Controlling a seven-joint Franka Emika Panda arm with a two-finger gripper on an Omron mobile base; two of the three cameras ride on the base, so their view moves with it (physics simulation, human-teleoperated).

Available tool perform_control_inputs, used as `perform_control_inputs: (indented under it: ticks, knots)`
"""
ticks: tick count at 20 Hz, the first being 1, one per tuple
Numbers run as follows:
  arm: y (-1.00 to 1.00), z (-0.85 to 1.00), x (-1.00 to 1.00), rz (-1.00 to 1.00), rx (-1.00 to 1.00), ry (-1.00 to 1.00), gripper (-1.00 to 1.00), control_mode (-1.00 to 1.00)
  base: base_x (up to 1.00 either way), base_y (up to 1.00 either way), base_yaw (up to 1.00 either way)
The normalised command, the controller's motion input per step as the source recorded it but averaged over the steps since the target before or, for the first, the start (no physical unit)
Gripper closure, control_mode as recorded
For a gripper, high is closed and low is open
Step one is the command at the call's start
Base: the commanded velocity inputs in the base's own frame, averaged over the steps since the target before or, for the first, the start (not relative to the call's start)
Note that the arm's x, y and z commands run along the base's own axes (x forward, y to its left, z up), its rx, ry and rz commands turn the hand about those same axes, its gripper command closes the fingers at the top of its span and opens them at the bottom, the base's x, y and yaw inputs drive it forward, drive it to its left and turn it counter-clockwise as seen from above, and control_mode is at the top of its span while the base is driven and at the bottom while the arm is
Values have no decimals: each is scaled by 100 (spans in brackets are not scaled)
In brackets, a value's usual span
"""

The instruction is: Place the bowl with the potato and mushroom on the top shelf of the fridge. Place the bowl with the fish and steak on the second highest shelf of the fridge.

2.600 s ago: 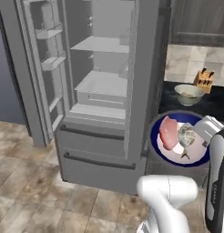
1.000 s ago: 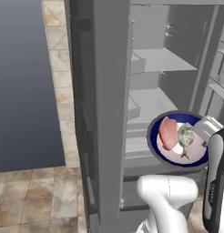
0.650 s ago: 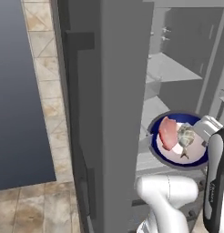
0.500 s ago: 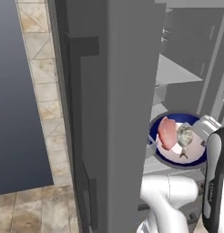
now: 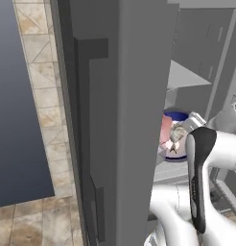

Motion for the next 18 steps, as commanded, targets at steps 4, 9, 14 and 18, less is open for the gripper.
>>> perform_control_inputs:
  ticks: [4, 9, 14, 18]
  knots:
    - [31, -11, 100, -24, 9, 0, 100, -100, 0, 0, 0]
    - [-3, -36, 100, -17, 10, 10, 100, -100, 0, 0, 0]
    - [-39, -59, 91, -2, 16, 15, 100, -100, 0, 0, 0]
    - [0, -21, 100, -1, 15, 5, 100, -100, 0, 0, 0]
